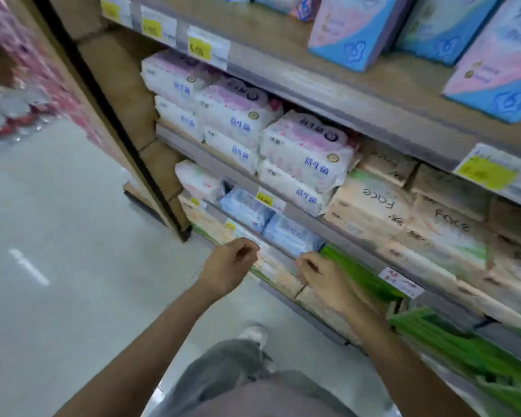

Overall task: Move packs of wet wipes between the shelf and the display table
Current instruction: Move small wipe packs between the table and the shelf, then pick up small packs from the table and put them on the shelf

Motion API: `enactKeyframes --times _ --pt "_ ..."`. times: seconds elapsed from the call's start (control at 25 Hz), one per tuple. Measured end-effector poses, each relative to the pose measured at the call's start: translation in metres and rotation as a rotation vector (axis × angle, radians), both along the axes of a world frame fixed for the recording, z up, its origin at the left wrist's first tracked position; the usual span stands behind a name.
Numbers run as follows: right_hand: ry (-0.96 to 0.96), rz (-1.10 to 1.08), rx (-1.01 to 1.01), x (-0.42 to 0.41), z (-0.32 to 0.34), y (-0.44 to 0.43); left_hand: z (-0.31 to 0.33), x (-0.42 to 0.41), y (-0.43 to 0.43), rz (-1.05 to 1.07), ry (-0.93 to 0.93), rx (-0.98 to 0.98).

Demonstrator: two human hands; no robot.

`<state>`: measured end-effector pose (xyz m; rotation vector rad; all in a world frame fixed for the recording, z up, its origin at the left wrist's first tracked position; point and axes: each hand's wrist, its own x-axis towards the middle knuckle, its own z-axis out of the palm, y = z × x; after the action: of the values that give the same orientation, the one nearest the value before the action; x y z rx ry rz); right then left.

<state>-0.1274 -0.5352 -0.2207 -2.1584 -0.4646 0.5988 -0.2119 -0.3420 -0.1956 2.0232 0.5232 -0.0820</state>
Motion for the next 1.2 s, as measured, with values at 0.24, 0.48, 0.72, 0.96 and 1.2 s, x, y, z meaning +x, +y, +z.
enactKeyframes --times 0.24,0.48,0.72,0.96,1.2 --pt "0.166 0.467 -0.559 -0.051 -0.119 -0.012 -0.094 -0.177 0.004 0.285 0.413 0.029" --pt "0.128 0.864 -0.58 -0.106 -0.113 0.132 -0.122 -0.331 0.007 0.837 0.577 -0.123" --pt "0.055 1.125 -0.462 -0.206 -0.097 0.309 -0.138 -0.431 0.038 1.189 0.518 -0.273" --pt "0.027 1.185 -0.54 -0.299 -0.098 0.416 -0.137 -0.524 0.122 1.271 0.518 -0.361" --pt "0.057 1.166 -0.714 -0.336 -0.111 0.484 -0.118 -0.59 0.229 1.576 0.316 -0.385"
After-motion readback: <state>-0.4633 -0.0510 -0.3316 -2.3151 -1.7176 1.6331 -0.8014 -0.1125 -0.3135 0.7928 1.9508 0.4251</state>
